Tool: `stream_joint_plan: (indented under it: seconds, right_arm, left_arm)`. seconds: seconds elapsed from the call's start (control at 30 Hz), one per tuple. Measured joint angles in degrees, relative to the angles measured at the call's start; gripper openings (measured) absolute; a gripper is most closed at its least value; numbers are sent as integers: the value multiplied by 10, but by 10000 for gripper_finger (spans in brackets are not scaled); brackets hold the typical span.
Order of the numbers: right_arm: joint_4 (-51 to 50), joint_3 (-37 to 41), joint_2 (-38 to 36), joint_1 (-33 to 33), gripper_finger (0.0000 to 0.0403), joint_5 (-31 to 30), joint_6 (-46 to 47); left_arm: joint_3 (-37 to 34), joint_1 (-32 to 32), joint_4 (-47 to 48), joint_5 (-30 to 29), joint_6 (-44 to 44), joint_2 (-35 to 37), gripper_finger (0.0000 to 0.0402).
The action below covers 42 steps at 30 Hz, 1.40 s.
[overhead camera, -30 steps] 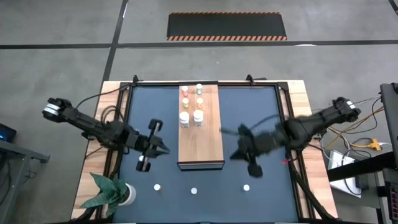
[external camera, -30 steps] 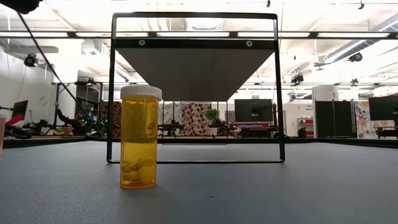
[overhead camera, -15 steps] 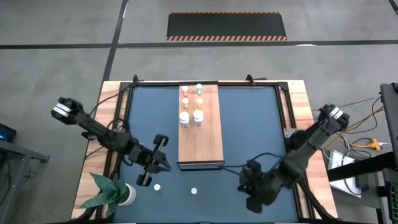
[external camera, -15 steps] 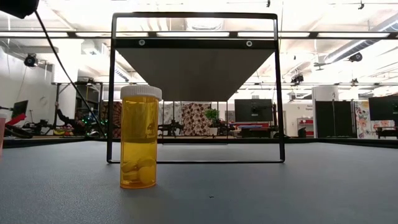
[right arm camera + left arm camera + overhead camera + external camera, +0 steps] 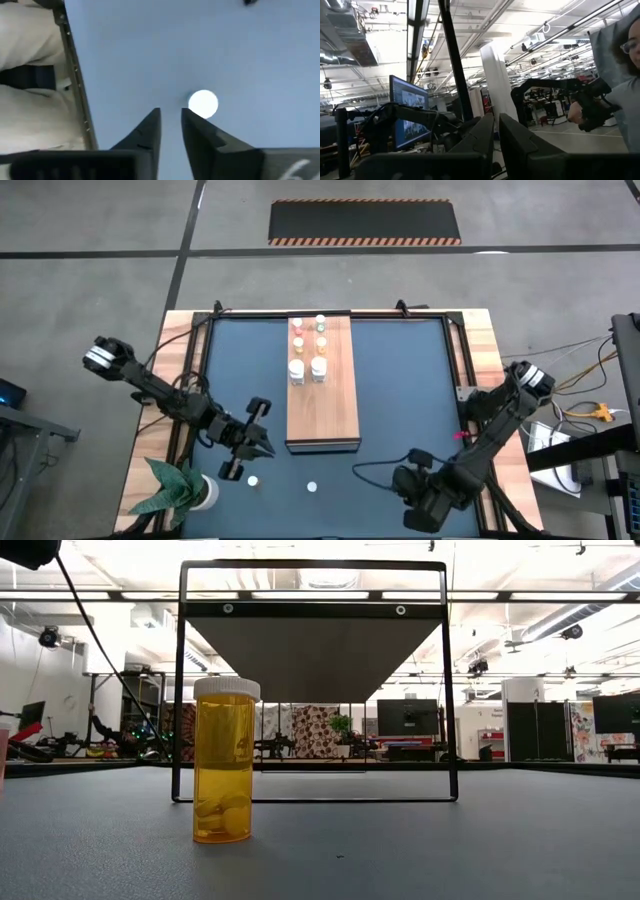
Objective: Pick and place medicine bottles onto shelf by color
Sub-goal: Put the blue pill bottle on the shelf
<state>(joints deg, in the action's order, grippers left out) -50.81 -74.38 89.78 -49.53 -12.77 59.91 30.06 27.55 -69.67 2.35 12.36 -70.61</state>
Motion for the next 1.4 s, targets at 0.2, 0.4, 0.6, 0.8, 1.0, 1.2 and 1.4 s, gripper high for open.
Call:
stream_joint_plan:
  seconds: [0.2,0.4,0.6,0.8,1.0,1.2,1.4]
  right_arm:
    - [1,9,-1,-36,152,-108,-56]
    - [4,53,-1,-53,185,-191,-63]
    - [88,118,-3,-53,187,-198,-75]
    - [146,170,-4,-54,185,-196,-66]
    - [191,203,-4,-54,185,-183,-70]
    - [200,211,-4,-54,182,-184,-70]
    - [220,211,-4,-53,151,-188,-84]
  left_arm:
    - [0,0,0,0,0,0,12]
    - [-2,0,1,0,0,-1,12]
    - [-3,0,1,-3,0,-1,12]
    - [-3,0,0,-16,0,-2,12]
    - [-3,0,0,-28,0,-2,12]
    - [-3,0,1,-28,0,-2,12]
    - [-4,0,0,-30,0,-3,12]
